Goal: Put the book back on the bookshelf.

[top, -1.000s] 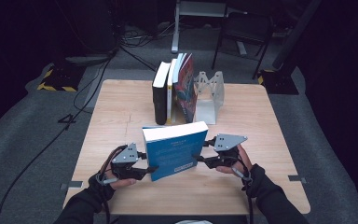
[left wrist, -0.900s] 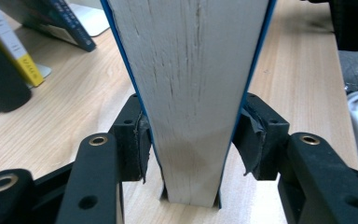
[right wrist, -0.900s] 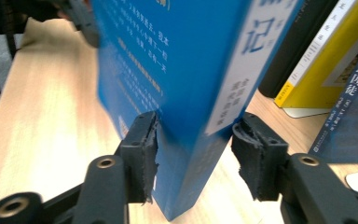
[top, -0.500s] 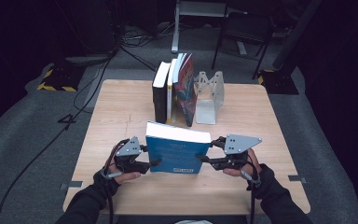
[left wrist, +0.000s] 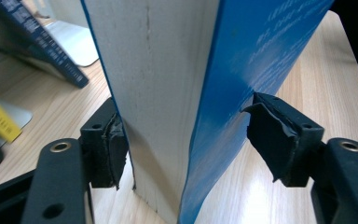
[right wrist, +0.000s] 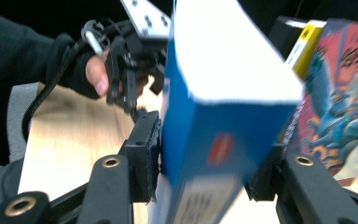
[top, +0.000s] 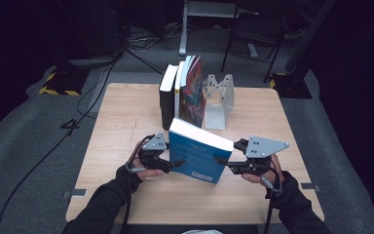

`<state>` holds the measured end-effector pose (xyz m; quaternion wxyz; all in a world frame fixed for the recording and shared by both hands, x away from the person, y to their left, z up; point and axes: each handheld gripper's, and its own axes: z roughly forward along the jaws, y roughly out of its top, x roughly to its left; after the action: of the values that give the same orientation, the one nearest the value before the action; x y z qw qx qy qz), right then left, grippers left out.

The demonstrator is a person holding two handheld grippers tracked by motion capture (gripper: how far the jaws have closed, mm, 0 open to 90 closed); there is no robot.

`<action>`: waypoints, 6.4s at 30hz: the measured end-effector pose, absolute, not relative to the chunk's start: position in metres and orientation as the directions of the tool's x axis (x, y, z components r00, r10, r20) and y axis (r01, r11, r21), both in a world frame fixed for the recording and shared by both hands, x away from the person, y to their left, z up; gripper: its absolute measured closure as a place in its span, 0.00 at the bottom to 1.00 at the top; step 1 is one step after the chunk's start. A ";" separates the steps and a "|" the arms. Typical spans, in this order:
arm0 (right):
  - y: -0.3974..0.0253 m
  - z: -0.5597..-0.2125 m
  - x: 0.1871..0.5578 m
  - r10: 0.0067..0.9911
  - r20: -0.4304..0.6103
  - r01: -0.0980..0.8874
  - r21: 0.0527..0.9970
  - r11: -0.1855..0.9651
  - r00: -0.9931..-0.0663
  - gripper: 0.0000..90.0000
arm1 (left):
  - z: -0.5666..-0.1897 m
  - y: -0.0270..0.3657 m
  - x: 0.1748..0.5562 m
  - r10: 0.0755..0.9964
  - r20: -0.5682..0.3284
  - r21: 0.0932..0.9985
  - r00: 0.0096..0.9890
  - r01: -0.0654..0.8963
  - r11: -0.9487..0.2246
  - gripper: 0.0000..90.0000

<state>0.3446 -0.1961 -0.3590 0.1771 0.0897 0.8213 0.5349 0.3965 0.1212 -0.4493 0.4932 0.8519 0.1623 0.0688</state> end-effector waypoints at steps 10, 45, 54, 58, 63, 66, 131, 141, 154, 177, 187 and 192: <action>-0.208 -0.334 0.343 0.368 -0.127 0.081 0.863 0.498 -0.921 0.54 | -0.449 0.087 0.410 0.290 -0.038 0.862 0.956 0.178 -0.475 0.33; -0.233 -0.324 0.348 0.519 -0.089 0.216 0.840 0.497 -0.850 0.67 | -0.478 0.154 0.349 0.440 -0.029 0.724 0.898 0.323 -0.610 0.29; -0.250 -0.318 0.346 0.571 -0.092 0.238 0.847 0.476 -0.816 0.67 | -0.496 0.160 0.336 0.462 -0.011 0.666 0.887 0.351 -0.658 0.26; -0.251 -0.317 0.346 0.573 -0.094 0.236 0.848 0.474 -0.814 0.67 | -0.500 0.160 0.340 0.482 -0.009 0.665 0.876 0.365 -0.652 0.25; -0.253 -0.317 0.347 0.591 -0.087 0.241 0.858 0.453 -0.802 0.67 | -0.501 0.164 0.344 0.498 -0.015 0.673 0.867 0.377 -0.637 0.23; -0.253 -0.317 0.347 0.594 -0.087 0.238 0.862 0.447 -0.800 0.67 | -0.502 0.165 0.346 0.504 -0.013 0.677 0.863 0.379 -0.631 0.21; -0.196 -0.265 0.490 0.796 -0.102 0.339 0.867 0.366 -0.597 0.67 | -0.504 0.169 0.351 0.507 -0.017 0.689 0.862 0.378 -0.618 0.17; -0.185 -0.264 0.523 0.840 -0.100 0.359 0.872 0.332 -0.533 0.67 | -0.504 0.169 0.352 0.501 -0.017 0.689 0.865 0.374 -0.621 0.17; -0.174 -0.282 0.550 0.876 -0.068 0.382 0.882 0.277 -0.477 0.67 | -0.504 0.168 0.352 0.498 -0.017 0.689 0.867 0.371 -0.622 0.16; -0.185 -0.299 0.536 0.867 -0.060 0.352 0.898 0.263 -0.495 0.66 | -0.505 0.165 0.354 0.492 -0.014 0.686 0.871 0.366 -0.629 0.15; -0.193 -0.303 0.523 0.861 -0.054 0.358 0.895 0.267 -0.506 0.66 | -0.505 0.165 0.354 0.491 -0.014 0.687 0.871 0.366 -0.628 0.15; -0.200 -0.307 0.512 0.859 -0.055 0.362 0.892 0.272 -0.509 0.66 | -0.505 0.165 0.354 0.491 -0.015 0.686 0.871 0.366 -0.628 0.15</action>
<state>0.5119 -0.2001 -0.3071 0.2802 0.4089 0.7465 0.4438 0.3537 0.1654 -0.5045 0.3590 0.8981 0.2387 0.0870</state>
